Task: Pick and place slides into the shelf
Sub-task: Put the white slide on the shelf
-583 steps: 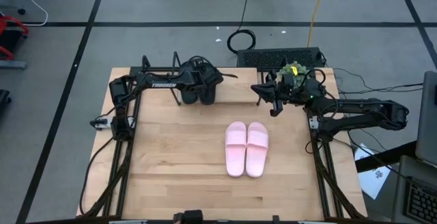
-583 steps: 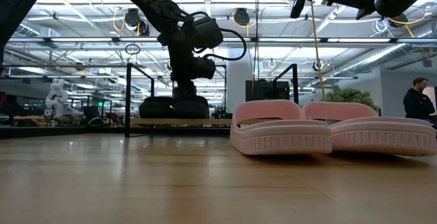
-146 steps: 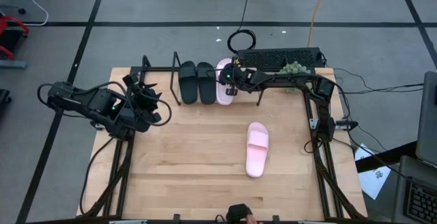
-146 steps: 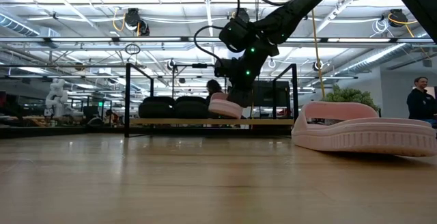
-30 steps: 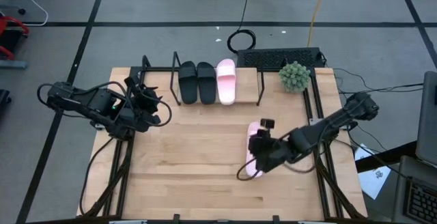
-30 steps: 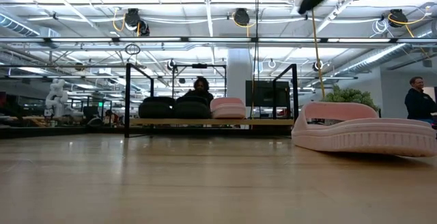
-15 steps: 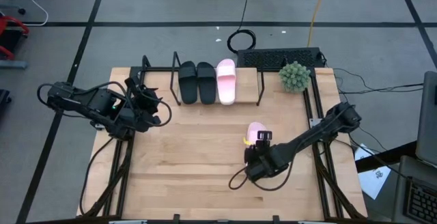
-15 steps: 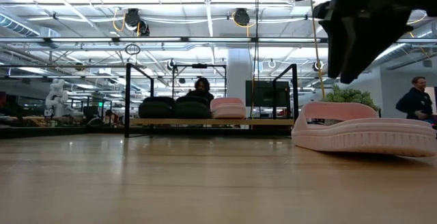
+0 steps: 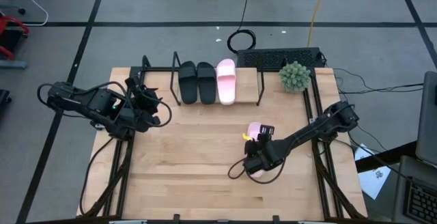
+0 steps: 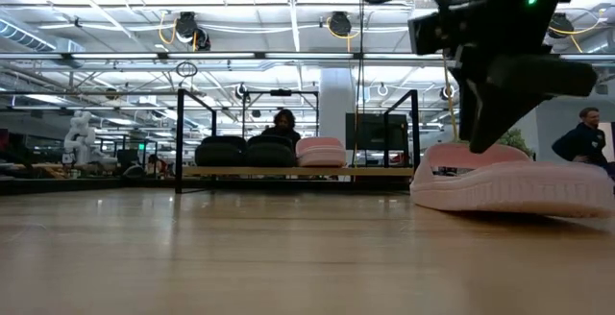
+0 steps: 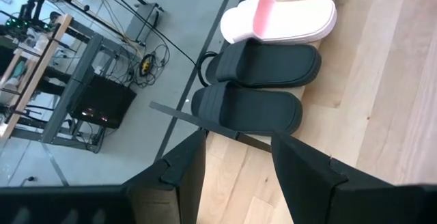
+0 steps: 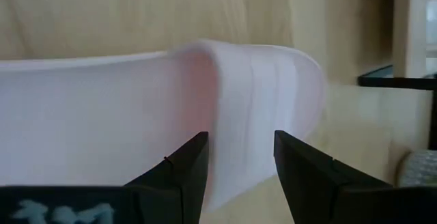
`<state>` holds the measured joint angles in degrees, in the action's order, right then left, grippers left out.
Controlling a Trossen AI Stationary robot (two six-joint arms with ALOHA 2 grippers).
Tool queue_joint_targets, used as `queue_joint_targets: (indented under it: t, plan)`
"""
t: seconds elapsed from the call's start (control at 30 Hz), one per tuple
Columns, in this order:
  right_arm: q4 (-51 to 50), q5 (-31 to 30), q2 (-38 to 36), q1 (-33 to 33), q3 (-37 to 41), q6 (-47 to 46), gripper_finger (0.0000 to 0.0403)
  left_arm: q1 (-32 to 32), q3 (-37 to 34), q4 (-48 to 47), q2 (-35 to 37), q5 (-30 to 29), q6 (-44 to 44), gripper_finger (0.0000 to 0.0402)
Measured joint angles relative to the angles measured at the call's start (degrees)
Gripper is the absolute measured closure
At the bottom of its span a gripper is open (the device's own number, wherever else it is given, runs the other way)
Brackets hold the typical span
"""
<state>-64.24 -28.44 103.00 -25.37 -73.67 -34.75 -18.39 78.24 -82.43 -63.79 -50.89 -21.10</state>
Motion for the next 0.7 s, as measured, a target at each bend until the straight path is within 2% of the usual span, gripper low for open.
queue_joint_targets:
  t: [0.33, 0.5, 0.6, 0.7]
  plan:
    - [6.03, 0.1, -0.04, 4.0, 6.39, 1.51, 0.0245, 0.04, -0.01, 0.0, 0.0, -0.04, 0.43, 0.0231]
    - [6.27, -0.1, -0.04, 5.58, 6.97, -0.48, 0.0249, 0.04, -0.02, 0.0, 0.0, -0.07, 0.41, 0.0231]
    - [6.27, -0.31, -0.04, 6.44, 6.99, -1.13, 0.0268, 0.04, -0.02, 0.0, 0.0, -0.07, 0.05, 0.0231]
    - [6.94, -0.41, -0.04, 6.82, 6.99, -1.07, 0.0304, 0.04, -0.01, 0.0, 0.0, -0.07, -0.4, 0.0231]
